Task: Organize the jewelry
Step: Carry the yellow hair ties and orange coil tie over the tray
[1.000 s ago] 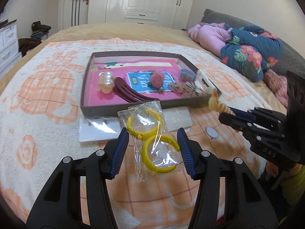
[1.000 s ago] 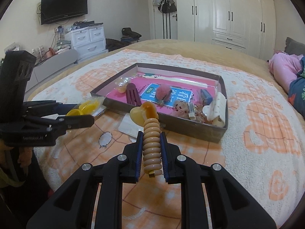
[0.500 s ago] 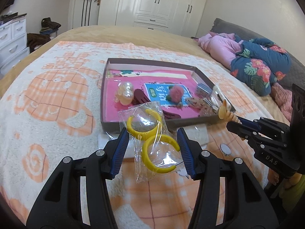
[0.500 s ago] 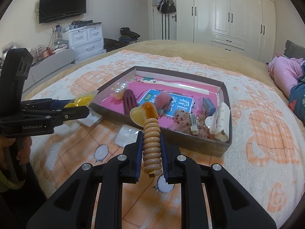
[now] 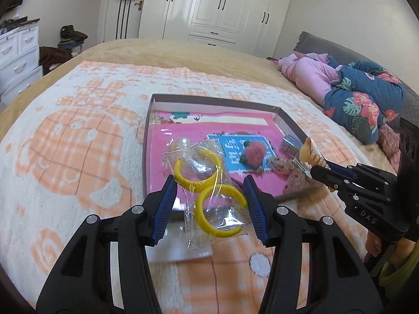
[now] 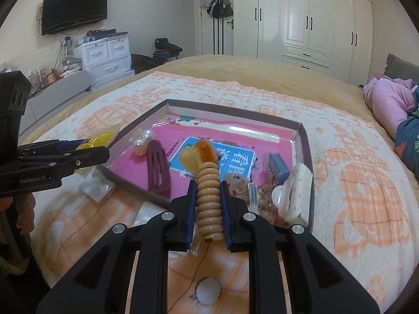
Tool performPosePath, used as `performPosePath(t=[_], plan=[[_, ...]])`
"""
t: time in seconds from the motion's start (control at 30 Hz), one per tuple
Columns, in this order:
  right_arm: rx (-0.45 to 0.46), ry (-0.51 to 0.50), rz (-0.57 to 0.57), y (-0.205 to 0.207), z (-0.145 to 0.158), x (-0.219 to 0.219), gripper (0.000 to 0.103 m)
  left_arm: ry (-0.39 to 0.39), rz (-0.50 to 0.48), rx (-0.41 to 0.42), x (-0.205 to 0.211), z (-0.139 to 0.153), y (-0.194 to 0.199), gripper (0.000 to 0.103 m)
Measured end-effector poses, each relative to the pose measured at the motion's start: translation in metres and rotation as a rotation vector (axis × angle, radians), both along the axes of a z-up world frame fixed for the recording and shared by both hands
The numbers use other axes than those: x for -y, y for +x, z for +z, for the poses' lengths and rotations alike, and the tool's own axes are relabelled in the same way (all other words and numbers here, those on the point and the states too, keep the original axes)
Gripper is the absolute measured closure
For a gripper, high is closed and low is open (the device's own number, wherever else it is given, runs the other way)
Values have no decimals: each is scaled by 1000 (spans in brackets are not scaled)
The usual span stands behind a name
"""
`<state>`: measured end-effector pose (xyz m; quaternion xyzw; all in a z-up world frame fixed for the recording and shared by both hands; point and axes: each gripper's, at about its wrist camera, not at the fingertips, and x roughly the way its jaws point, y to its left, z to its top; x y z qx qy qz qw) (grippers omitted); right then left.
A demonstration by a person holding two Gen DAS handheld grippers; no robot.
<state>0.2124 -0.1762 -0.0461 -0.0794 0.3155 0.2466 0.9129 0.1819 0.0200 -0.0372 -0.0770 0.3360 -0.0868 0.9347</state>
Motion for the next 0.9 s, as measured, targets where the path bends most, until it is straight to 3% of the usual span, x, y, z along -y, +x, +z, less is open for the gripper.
performPosePath(t=[0.53, 0.9], plan=[[-78, -3, -72, 62, -18, 3, 86, 13, -27, -28, 20, -6, 61, 59], [-117, 13, -91, 75, -33, 9, 86, 28, -38, -62, 31, -17, 82, 59]])
